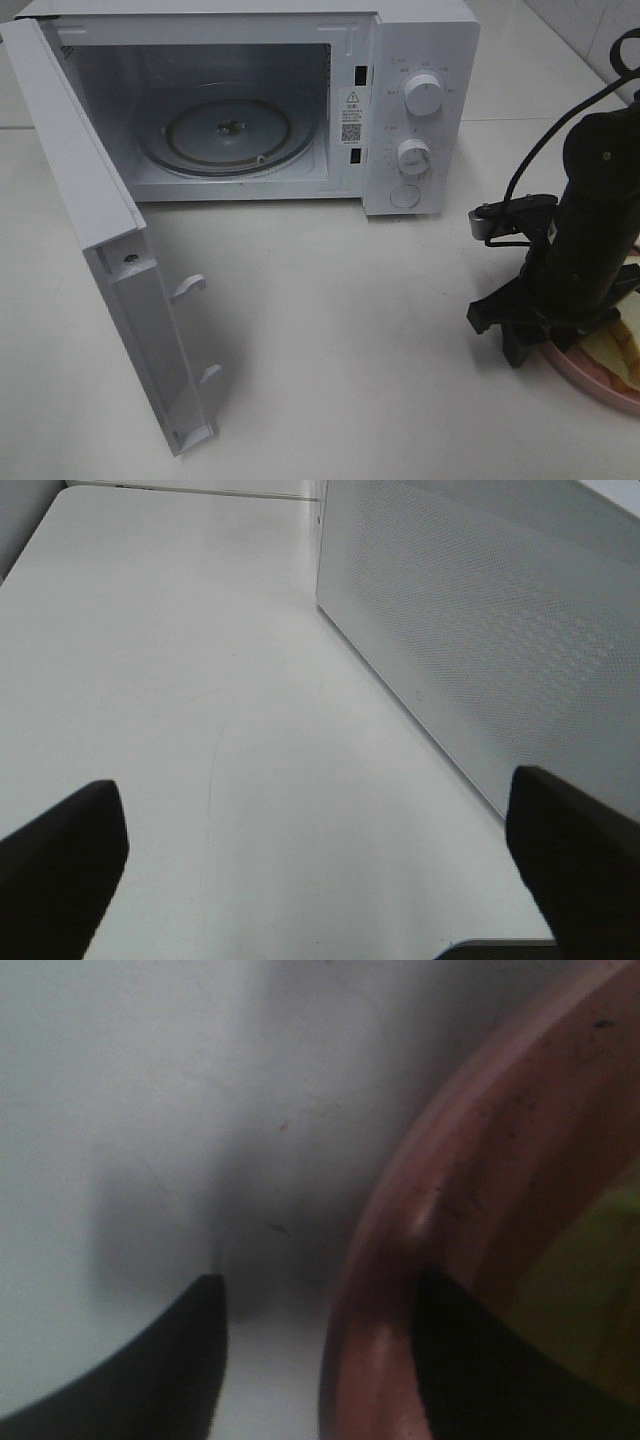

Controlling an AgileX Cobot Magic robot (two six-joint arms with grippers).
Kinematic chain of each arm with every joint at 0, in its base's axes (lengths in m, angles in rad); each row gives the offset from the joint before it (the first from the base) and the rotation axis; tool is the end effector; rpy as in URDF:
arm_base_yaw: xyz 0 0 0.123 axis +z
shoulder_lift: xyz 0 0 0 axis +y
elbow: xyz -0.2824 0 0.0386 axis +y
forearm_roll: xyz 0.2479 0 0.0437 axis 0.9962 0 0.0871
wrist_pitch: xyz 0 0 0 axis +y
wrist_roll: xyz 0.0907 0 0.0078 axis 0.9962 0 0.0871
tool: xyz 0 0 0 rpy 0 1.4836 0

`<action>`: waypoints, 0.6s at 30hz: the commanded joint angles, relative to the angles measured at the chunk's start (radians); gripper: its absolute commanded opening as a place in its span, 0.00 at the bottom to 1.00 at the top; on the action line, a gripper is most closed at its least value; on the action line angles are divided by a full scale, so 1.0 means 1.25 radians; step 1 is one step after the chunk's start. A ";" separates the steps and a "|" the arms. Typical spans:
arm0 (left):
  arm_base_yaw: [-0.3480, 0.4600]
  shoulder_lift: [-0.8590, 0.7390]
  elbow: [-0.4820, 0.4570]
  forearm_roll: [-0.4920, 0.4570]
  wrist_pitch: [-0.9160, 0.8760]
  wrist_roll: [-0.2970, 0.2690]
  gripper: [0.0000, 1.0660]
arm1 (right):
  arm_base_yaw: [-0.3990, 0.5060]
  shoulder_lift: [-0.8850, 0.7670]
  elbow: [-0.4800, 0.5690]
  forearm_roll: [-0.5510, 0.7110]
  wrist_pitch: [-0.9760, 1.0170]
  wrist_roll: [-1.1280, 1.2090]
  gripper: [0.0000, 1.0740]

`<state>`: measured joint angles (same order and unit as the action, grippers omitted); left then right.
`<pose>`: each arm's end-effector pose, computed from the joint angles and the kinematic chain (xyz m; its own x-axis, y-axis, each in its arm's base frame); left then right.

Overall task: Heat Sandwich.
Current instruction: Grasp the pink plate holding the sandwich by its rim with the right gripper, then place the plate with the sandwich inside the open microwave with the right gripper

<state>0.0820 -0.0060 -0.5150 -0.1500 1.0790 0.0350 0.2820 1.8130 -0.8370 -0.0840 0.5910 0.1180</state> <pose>-0.0078 -0.0127 0.2805 -0.4489 -0.0729 -0.8906 0.0198 0.9956 -0.0915 0.2784 0.0762 0.1165 -0.9685 -0.2305 -0.0946 -0.2274 0.9729 -0.0420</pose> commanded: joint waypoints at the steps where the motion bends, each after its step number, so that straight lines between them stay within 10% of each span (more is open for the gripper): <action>1: -0.004 -0.014 0.002 0.000 -0.010 0.000 0.92 | -0.003 0.002 -0.004 -0.037 0.005 0.034 0.37; 6: -0.004 -0.014 0.002 0.000 -0.010 0.000 0.92 | -0.003 0.002 -0.004 -0.115 0.019 0.119 0.00; 18: -0.004 -0.014 0.002 0.000 -0.010 0.000 0.92 | -0.001 0.002 -0.005 -0.115 0.030 0.119 0.00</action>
<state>0.0820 -0.0060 -0.5150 -0.1490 1.0790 0.0350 0.2820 1.8130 -0.8450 -0.2260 0.6160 0.2660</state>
